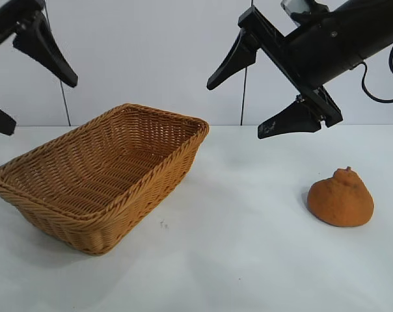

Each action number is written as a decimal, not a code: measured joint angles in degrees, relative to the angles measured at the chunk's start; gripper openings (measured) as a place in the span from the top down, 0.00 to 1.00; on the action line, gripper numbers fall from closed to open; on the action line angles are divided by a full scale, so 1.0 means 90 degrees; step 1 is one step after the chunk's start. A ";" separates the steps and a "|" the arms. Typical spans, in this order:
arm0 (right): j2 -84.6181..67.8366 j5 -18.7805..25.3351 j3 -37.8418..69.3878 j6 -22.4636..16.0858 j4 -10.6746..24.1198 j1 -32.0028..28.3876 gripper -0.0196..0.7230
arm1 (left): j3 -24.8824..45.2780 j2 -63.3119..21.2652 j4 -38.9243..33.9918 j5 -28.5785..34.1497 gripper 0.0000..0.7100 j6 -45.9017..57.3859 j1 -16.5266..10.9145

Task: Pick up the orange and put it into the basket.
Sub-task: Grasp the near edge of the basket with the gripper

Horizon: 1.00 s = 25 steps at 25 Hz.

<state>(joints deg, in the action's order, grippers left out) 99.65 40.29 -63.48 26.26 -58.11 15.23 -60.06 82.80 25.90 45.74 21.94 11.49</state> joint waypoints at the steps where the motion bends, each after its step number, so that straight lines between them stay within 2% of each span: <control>1: 0.0000 0.0000 0.0000 0.0000 0.0000 0.0000 0.10 | 0.0000 0.0000 -0.0392 -0.0013 0.09 0.0596 0.0159; 4: 0.0000 0.0000 0.0000 0.0000 0.0006 0.0000 0.10 | 0.0000 0.0006 -0.1771 -0.0033 0.09 0.2521 0.0471; 6: 0.0000 0.0000 0.0000 0.0000 0.0006 0.0000 0.10 | 0.0000 0.0006 -0.2523 -0.0033 0.09 0.3596 0.0528; 8: 0.0000 0.0000 0.0000 0.0000 0.0006 0.0000 0.10 | 0.0000 0.0006 -0.2878 -0.0033 0.09 0.4078 0.0528; 11: 0.0000 0.0000 0.0000 0.0000 0.0006 0.0000 0.10 | 0.0000 0.0006 -0.2878 -0.0033 0.09 0.4291 0.0528; 16: 0.0000 -0.0006 0.0000 0.0000 0.0006 0.0000 0.10 | 0.0000 0.0047 -0.2438 -0.0033 0.09 0.4335 0.0528; 25: 0.0000 -0.0006 0.0000 0.0000 0.0006 0.0000 0.10 | 0.0000 0.0922 -0.2077 0.0051 0.09 0.4335 0.0528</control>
<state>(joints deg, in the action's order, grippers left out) 99.65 40.24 -63.48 26.26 -58.06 15.23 -60.06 91.10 7.21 46.20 60.96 16.25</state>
